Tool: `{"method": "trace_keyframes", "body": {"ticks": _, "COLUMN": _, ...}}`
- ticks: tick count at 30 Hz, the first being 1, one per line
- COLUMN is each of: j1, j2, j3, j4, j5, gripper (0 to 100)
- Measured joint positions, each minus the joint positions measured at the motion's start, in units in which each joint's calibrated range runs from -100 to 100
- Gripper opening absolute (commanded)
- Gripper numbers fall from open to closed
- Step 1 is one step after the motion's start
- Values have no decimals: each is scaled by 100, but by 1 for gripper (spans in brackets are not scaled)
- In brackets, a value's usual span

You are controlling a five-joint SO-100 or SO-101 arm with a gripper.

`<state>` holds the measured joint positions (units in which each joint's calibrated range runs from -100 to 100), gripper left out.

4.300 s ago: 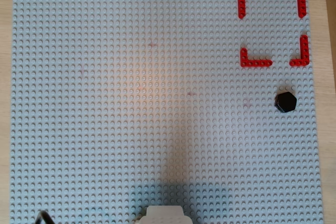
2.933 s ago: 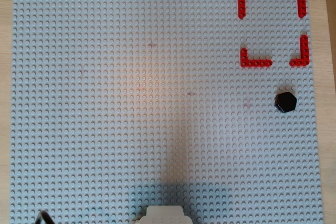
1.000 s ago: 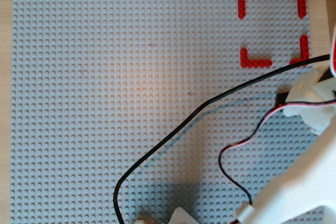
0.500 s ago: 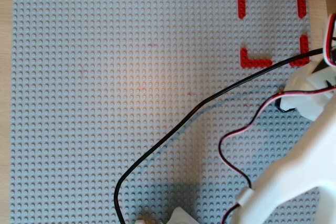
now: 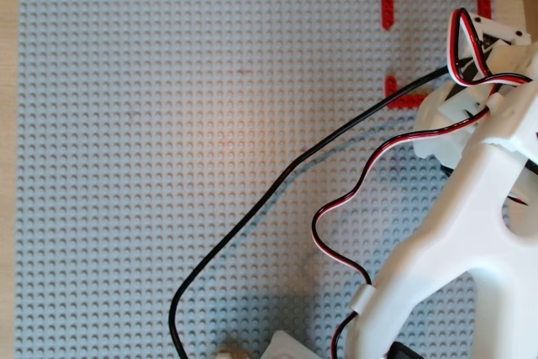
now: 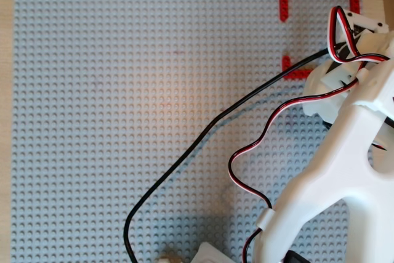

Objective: Grab the Lego and store it in red box

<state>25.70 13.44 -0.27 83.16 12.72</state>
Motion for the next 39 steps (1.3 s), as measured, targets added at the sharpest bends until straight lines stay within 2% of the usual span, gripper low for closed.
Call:
{"method": "trace_keyframes", "body": {"ticks": 11, "j1": 320, "j2": 744, "j3": 9, "j4": -484, "j5": 186, "gripper": 19}}
{"method": "trace_keyframes", "body": {"ticks": 39, "j1": 364, "j2": 811, "j3": 9, "j4": -915, "j5": 562, "gripper": 19}}
